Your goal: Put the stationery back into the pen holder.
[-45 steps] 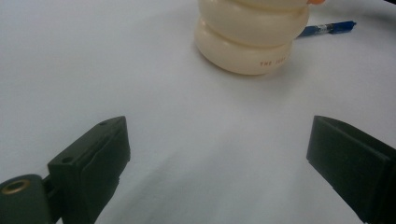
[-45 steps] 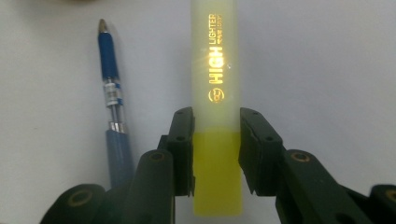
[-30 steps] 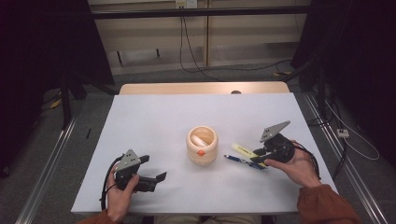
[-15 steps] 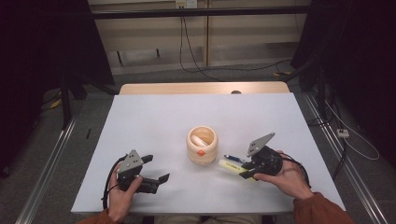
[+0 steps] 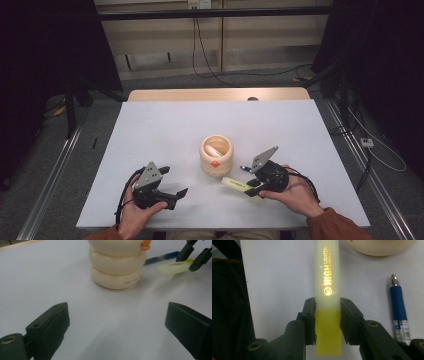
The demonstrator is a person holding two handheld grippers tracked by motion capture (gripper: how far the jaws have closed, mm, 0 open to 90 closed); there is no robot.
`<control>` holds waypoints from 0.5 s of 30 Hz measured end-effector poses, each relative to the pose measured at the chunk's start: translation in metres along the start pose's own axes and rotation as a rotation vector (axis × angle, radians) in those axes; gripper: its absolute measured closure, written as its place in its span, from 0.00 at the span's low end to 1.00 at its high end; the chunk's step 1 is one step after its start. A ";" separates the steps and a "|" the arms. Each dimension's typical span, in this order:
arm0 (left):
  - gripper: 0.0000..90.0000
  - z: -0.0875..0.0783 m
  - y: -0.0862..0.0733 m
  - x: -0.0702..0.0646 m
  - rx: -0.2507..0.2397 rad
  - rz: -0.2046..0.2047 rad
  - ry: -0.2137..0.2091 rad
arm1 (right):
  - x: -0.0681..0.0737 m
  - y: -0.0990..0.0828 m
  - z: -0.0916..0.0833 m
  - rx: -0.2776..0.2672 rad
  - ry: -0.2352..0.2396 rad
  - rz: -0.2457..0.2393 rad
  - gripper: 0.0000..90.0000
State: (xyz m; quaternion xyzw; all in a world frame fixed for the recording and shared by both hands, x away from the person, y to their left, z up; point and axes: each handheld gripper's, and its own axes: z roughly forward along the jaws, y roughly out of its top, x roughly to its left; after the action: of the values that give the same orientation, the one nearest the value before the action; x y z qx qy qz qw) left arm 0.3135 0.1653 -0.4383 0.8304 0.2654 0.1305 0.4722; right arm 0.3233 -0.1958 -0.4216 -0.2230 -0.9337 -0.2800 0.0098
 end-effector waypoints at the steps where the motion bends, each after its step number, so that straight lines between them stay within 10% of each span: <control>1: 0.06 0.002 0.000 -0.002 0.004 0.010 -0.003 | 0.000 0.001 0.001 -0.001 0.004 -0.003 0.76; 15: 0.07 0.011 0.008 -0.028 0.069 0.244 0.017 | 0.008 0.017 0.012 0.008 0.055 -0.037 0.76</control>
State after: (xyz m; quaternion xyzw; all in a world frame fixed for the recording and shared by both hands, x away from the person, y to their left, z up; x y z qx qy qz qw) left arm 0.2983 0.1385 -0.4358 0.8711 0.1704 0.1849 0.4218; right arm 0.3244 -0.1735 -0.4217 -0.1979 -0.9381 -0.2825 0.0311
